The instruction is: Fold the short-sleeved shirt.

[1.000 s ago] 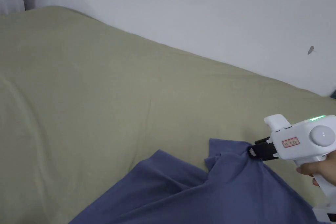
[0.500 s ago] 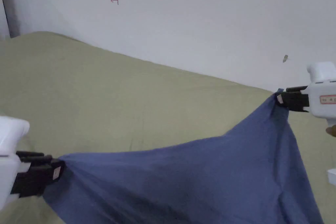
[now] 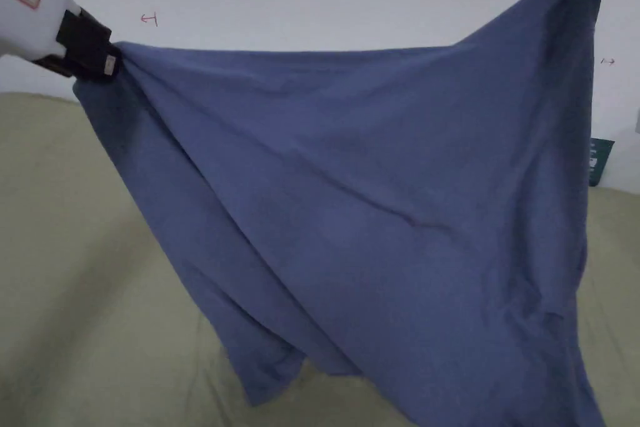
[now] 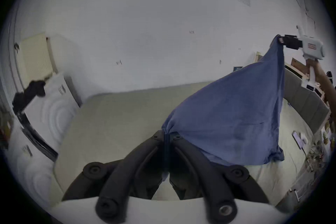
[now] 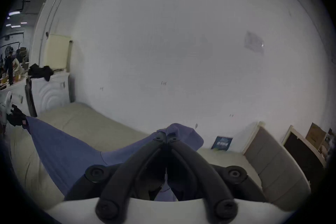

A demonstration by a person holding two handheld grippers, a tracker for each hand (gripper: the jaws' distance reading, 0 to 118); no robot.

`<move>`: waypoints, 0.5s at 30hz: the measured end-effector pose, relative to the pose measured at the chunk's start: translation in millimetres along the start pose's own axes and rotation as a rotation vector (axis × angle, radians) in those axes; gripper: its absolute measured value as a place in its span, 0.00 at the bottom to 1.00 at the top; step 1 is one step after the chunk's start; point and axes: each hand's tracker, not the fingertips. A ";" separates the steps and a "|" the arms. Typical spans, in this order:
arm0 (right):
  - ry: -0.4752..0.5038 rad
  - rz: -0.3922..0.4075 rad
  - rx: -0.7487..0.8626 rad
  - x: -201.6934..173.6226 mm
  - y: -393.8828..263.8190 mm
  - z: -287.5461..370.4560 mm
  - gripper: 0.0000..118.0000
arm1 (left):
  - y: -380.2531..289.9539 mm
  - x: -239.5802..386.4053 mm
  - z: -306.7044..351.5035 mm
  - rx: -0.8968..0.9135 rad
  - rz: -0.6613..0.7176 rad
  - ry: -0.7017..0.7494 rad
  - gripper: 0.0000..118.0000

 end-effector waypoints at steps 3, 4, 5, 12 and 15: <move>-0.045 -0.017 0.063 8.2 27.9 -6.2 0.01 | 39.9 -1.2 -10.4 0.024 -0.002 0.022 0.04; -0.060 -0.030 0.083 11.1 36.2 -6.5 0.01 | 51.6 -6.1 -18.5 0.042 0.005 0.033 0.04; -0.076 -0.037 0.101 18.6 44.9 -15.8 0.01 | 63.3 -6.5 -22.7 0.039 0.003 0.033 0.04; -0.137 -0.029 0.183 25.8 95.2 -8.1 0.01 | 120.9 -6.3 -8.4 0.150 -0.051 0.114 0.04; -0.140 -0.033 0.220 24.0 111.5 4.9 0.01 | 136.1 -10.9 -0.3 0.160 -0.042 0.137 0.04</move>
